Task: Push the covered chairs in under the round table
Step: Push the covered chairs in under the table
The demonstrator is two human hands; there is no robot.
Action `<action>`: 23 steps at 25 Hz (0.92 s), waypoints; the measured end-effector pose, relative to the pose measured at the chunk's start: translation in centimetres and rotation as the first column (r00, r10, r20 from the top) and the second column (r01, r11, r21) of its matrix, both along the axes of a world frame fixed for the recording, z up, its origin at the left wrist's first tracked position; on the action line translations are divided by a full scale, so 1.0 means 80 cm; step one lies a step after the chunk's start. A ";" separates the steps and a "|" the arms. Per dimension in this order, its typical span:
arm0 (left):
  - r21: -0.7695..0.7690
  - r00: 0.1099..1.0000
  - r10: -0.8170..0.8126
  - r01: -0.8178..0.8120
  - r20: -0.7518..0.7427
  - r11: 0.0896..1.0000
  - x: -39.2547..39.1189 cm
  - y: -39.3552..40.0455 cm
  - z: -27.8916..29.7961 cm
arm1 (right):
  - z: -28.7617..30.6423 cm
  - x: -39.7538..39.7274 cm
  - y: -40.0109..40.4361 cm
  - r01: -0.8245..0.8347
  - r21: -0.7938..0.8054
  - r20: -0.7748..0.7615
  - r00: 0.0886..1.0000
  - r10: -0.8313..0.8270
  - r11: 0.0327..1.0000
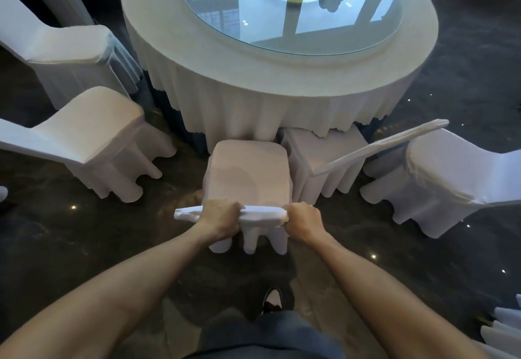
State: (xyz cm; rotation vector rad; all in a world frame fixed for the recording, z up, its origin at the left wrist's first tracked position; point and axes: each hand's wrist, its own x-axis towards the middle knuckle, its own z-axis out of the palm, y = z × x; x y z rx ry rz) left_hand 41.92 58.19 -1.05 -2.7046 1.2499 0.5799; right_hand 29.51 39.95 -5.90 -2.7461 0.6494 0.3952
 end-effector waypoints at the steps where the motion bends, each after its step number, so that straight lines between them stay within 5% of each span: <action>1: -0.024 0.999 0.030 -0.030 -0.011 0.999 0.011 -0.017 -0.002 | 0.001 0.015 -0.022 -0.006 -0.008 -0.006 1.000 0.006 1.000; 7: -0.127 0.977 0.166 -0.183 -0.135 0.975 0.069 -0.094 -0.021 | 0.001 0.089 -0.112 -0.024 -0.043 -0.018 1.000 0.024 0.999; 23: -0.175 0.986 0.039 -0.068 -0.160 0.982 0.148 -0.195 -0.058 | -0.002 0.168 -0.210 0.010 -0.078 0.000 1.000 -0.010 0.997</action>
